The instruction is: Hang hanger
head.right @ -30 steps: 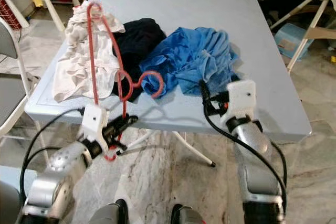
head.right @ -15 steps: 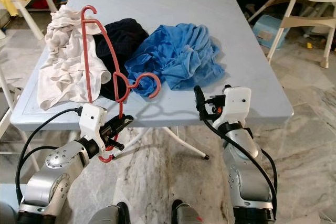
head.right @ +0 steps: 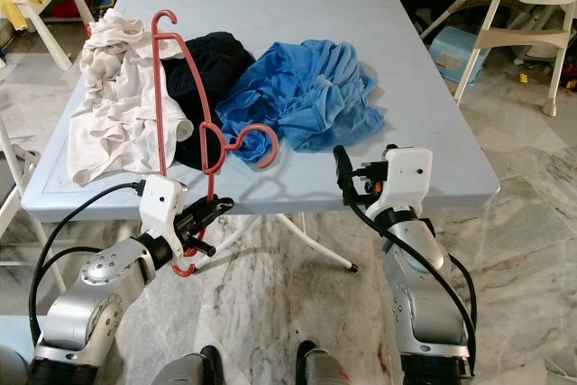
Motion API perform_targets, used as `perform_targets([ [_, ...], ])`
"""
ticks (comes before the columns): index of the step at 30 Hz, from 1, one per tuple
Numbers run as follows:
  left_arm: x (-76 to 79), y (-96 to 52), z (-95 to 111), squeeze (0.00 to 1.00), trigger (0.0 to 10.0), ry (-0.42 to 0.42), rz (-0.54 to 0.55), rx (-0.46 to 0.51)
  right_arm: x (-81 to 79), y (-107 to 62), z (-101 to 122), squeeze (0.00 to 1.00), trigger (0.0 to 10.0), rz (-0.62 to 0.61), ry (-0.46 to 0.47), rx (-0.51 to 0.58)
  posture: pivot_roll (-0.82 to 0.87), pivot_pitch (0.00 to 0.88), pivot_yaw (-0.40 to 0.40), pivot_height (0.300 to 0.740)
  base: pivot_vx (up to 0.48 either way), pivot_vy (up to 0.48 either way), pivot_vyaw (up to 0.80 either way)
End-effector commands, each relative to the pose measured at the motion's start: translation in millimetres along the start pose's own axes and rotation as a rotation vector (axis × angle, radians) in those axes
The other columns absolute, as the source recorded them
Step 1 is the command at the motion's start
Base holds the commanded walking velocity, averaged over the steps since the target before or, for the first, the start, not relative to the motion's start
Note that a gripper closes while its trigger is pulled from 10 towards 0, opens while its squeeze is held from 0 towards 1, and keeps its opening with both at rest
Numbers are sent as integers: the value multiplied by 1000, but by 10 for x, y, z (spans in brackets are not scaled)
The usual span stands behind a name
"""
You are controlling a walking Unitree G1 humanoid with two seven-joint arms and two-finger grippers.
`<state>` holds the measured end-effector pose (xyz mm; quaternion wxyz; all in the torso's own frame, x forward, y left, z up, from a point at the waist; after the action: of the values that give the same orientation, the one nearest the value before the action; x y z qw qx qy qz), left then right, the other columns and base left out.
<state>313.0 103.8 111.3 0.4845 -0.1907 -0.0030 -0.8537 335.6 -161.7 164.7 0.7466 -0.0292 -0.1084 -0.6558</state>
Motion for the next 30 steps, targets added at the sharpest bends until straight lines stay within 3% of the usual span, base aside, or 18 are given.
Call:
perform_targets([
  [1, -13, -6, -73, 0, 10000, -5, 10, -38, 43, -18, 58, 0, 10000, -19, -3, 17, -38, 181, -11, 740, -251, 0, 0],
  [30, 5, 27, -81, 0, 10000, 10, 2, -53, 93, -6, 51, 0, 10000, -49, -5, 18, -40, 179, -1, 740, -289, 0, 0],
])
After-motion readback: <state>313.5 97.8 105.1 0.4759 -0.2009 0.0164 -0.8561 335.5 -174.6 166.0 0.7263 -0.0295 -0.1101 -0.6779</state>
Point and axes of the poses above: a point about 5 cm out from each wrist's last joint towards the gripper, its own y axis pointing out of the wrist towards the gripper, its own z axis along the axis of the wrist's last joint, x = y × z, the point moved 4 cm from there along y, pointing out of the wrist towards the gripper, and after that the axes turned 13 degrees about -y, right-handed, at the moved point
